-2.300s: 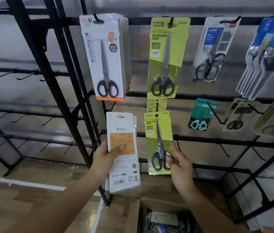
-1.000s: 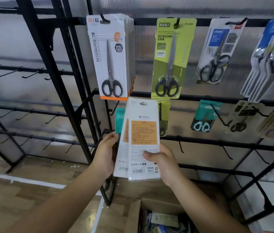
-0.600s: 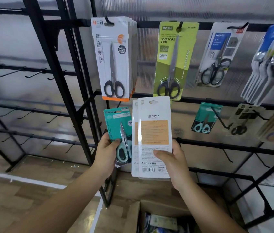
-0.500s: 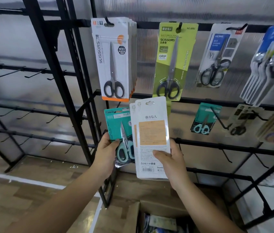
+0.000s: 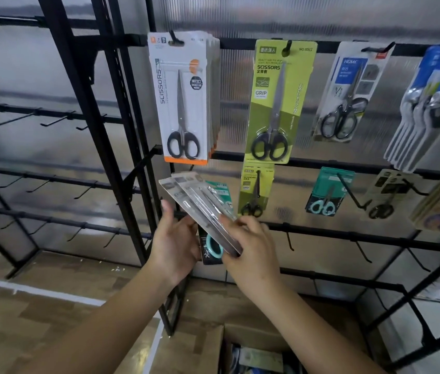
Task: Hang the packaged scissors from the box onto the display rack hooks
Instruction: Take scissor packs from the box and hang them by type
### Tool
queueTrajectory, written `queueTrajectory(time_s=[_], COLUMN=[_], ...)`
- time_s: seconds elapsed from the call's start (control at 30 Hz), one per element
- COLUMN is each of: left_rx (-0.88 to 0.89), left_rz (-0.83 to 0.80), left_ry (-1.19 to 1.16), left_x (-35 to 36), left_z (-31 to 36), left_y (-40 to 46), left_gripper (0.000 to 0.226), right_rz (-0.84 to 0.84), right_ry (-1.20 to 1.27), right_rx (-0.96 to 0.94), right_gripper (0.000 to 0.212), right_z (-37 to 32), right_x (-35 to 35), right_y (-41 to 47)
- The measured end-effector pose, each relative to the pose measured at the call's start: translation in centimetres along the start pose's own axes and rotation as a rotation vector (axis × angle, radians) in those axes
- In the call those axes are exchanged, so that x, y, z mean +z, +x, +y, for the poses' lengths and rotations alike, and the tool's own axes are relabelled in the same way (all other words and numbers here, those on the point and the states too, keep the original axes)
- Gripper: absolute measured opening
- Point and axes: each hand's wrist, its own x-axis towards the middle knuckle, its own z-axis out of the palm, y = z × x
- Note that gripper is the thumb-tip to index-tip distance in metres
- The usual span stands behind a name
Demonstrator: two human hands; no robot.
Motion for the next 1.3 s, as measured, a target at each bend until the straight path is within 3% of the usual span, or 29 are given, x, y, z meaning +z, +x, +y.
queueTrajectory(time_s=[0.1,0.27,0.37,0.43,0.53,0.7,1.0,1.1,1.3], left_rx=[0.069,0.115,0.147,0.173,0.2,0.318,0.457,0.417,0.307], left_rz=[-0.041,0.128,0.182,0.194,0.167,0.143,0.063,-0.017,-0.224], left_ry=[0.124,0.132,0.18,0.198,0.233,0.291,0.364,0.403,0.396], left_x=[0.2,-0.1,-0.3,-0.5,-0.6,0.0,5.7,9.0,18.5], left_z=[0.1,0.1,0.0,-0.1,0.4,3.7,9.3,9.5,6.1], left_y=[-0.3,-0.1,-0.3,-0.6,-1.0,-1.2,1.6,3.8,8.8], left_gripper=[0.083,0.06,0.049,0.039,0.036,0.033,0.03,0.032,0.023], right_rz=[-0.062,-0.271,-0.127,-0.012,0.003,-0.062,0.337,0.421,0.641], right_ry=[-0.04,0.157,0.137,0.157,0.239,0.569,0.734,0.751,0.664], right_rx=[-0.013,-0.028,-0.052,-0.064,0.019,0.047,-0.043,-0.063,0.088], right_gripper=[0.065,0.049,0.036,0.05,0.087,0.088,0.07,0.069,0.063], right_z=[0.1,0.7,1.0,1.2,1.3,0.9,1.2,2.8,7.8], right_x=[-0.3,-0.8,-0.6,-0.3,-0.7,-2.0,-7.0,-10.1,-17.4], right_y=[0.3,0.4,0.0,-0.4,-0.2,2.0,5.3,5.2,3.3])
